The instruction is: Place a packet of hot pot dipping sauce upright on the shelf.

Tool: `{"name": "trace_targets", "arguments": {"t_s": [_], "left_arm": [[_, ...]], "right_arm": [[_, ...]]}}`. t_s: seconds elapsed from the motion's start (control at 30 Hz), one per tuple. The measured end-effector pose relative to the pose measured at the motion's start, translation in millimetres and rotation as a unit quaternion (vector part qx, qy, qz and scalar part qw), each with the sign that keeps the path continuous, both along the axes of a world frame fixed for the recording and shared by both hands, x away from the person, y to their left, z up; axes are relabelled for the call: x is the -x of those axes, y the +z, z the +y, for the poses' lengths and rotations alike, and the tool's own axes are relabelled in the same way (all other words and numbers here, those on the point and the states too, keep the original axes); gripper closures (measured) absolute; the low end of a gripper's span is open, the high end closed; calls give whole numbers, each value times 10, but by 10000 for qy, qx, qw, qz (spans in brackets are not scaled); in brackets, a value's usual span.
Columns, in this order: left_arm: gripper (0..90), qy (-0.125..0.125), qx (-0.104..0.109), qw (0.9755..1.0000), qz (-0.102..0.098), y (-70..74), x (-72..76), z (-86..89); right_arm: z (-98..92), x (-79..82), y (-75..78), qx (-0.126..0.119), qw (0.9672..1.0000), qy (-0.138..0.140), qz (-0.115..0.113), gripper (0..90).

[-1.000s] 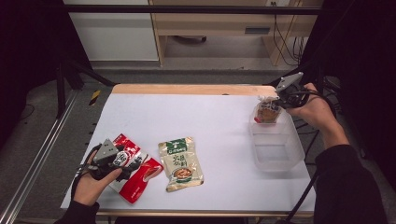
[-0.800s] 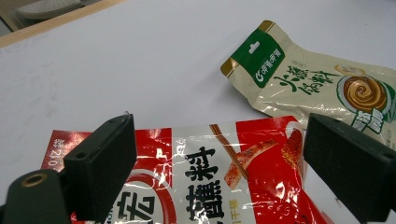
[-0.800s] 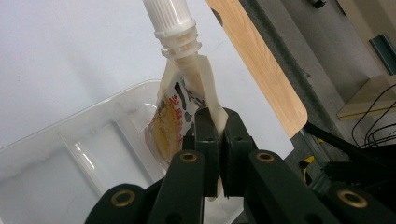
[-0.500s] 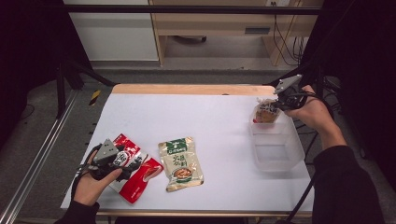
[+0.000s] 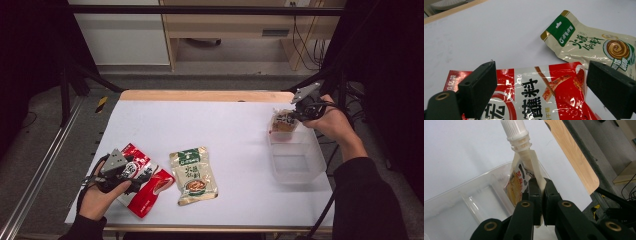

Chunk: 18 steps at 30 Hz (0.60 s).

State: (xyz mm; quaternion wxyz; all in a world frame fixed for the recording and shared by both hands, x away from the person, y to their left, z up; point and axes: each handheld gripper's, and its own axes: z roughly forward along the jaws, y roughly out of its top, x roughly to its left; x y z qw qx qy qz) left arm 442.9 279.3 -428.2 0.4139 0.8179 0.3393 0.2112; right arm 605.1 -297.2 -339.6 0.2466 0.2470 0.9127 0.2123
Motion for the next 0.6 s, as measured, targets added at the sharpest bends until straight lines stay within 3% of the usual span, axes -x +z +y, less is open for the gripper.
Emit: {"name": "trace_targets", "arguments": {"t_s": [0.37, 0.6], "left_arm": [[98, -36, -24, 10000, 17, -5, 4, -26], [97, -38, -11, 10000, 29, -3, 2, -13]], "right_arm": [[-58, -3, -20, -179, 9996, -171, 94, 863], [-54, -30, -10, -293, 9989, -345, 140, 792]]}}
